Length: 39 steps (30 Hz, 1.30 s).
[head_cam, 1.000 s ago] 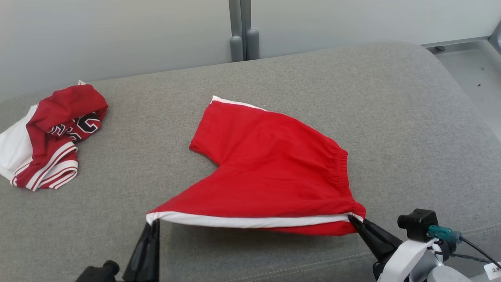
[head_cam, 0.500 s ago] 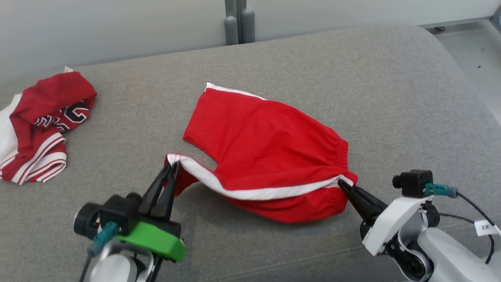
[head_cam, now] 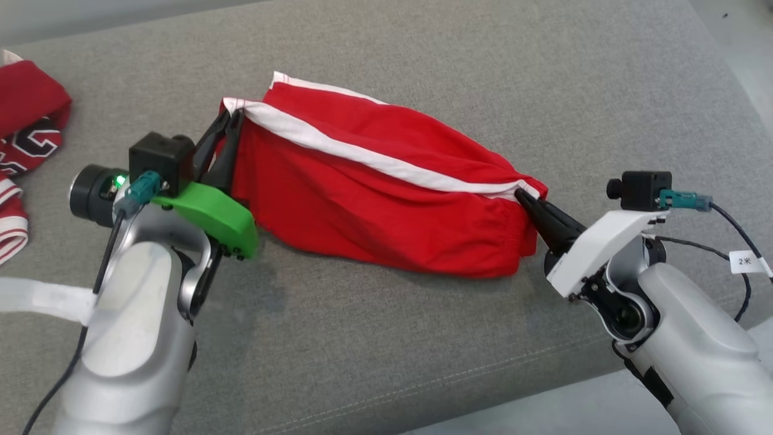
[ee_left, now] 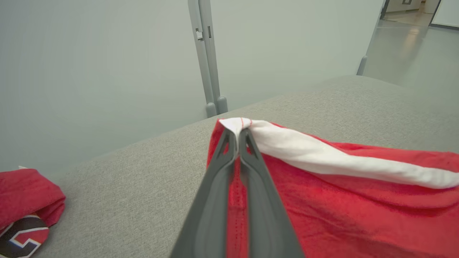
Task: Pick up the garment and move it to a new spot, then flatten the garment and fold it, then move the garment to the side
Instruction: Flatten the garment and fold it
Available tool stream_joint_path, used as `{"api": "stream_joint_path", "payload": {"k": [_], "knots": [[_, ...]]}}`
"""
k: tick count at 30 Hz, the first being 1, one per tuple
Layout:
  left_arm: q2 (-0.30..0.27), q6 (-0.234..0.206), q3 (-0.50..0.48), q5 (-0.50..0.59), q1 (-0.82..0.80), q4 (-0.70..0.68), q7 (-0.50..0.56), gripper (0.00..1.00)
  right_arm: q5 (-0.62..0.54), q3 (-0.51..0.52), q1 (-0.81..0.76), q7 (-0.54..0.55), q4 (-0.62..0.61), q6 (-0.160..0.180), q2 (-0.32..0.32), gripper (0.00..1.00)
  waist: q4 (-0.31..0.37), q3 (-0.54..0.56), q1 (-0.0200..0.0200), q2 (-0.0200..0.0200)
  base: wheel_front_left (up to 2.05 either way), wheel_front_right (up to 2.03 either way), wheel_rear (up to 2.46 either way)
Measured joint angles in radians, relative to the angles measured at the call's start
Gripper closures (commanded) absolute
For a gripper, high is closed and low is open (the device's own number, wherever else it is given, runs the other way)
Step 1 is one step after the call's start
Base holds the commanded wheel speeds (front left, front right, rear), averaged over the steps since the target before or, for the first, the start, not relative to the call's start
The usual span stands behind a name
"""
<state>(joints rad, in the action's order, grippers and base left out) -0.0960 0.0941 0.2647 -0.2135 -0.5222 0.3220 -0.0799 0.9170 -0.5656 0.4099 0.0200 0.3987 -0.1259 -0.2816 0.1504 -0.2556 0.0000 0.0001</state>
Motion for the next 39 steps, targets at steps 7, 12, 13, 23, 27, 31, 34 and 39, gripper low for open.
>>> {"api": "stream_joint_path", "payload": {"k": [7, 12, 13, 23, 27, 31, 34, 39], "knots": [[-0.029, 0.003, -0.004, 0.035, -0.153, 0.096, 0.032, 1.00, 0.008, 0.006, 0.106, 0.000, 0.031, 0.000, 0.033, 1.00, 0.037, -0.097, 0.0000, 0.0000, 0.00, 0.00, 0.00], [-0.055, 0.004, 0.001, 0.067, -0.262, 0.143, 0.050, 1.00, 0.010, 0.006, 0.173, -0.001, 0.053, 0.000, 0.059, 1.00, 0.062, -0.168, 0.0000, 0.0000, 0.00, 0.00, 0.00], [-0.057, 0.004, 0.006, 0.073, -0.283, 0.152, 0.055, 1.00, 0.010, 0.005, 0.186, -0.002, 0.058, 0.000, 0.062, 1.00, 0.066, -0.182, 0.0000, 0.0000, 0.00, 0.00, 0.00], [-0.053, 0.012, 0.047, 0.107, -0.410, 0.284, 0.043, 1.00, 0.010, -0.007, 0.274, -0.043, 0.127, -0.005, 0.087, 1.00, 0.101, -0.303, 0.0001, 0.0000, 0.00, 0.00, 0.00], [-0.049, 0.012, 0.056, 0.113, -0.428, 0.340, 0.042, 0.79, 0.010, -0.014, 0.298, -0.064, 0.146, -0.006, 0.088, 1.00, 0.105, -0.319, 0.0001, 0.0000, 0.00, 0.00, 0.00], [-0.046, 0.013, 0.055, 0.113, -0.464, 0.388, 0.029, 0.51, 0.008, -0.031, 0.306, -0.079, 0.170, -0.006, 0.080, 0.61, 0.097, -0.308, 0.0001, 0.0000, 0.00, 0.00, 0.00], [-0.043, 0.013, 0.055, 0.113, -0.477, 0.414, 0.022, 0.00, 0.007, -0.040, 0.309, -0.083, 0.186, -0.006, 0.076, 0.00, 0.092, -0.297, 0.0001, 0.0000, 0.00, 0.00, 0.00], [-0.040, 0.013, 0.058, 0.113, -0.487, 0.463, 0.017, 0.00, 0.008, -0.058, 0.317, -0.087, 0.205, -0.006, 0.068, 0.00, 0.084, -0.275, 0.0001, 0.0000, 0.00, 0.00, 0.00]]}}
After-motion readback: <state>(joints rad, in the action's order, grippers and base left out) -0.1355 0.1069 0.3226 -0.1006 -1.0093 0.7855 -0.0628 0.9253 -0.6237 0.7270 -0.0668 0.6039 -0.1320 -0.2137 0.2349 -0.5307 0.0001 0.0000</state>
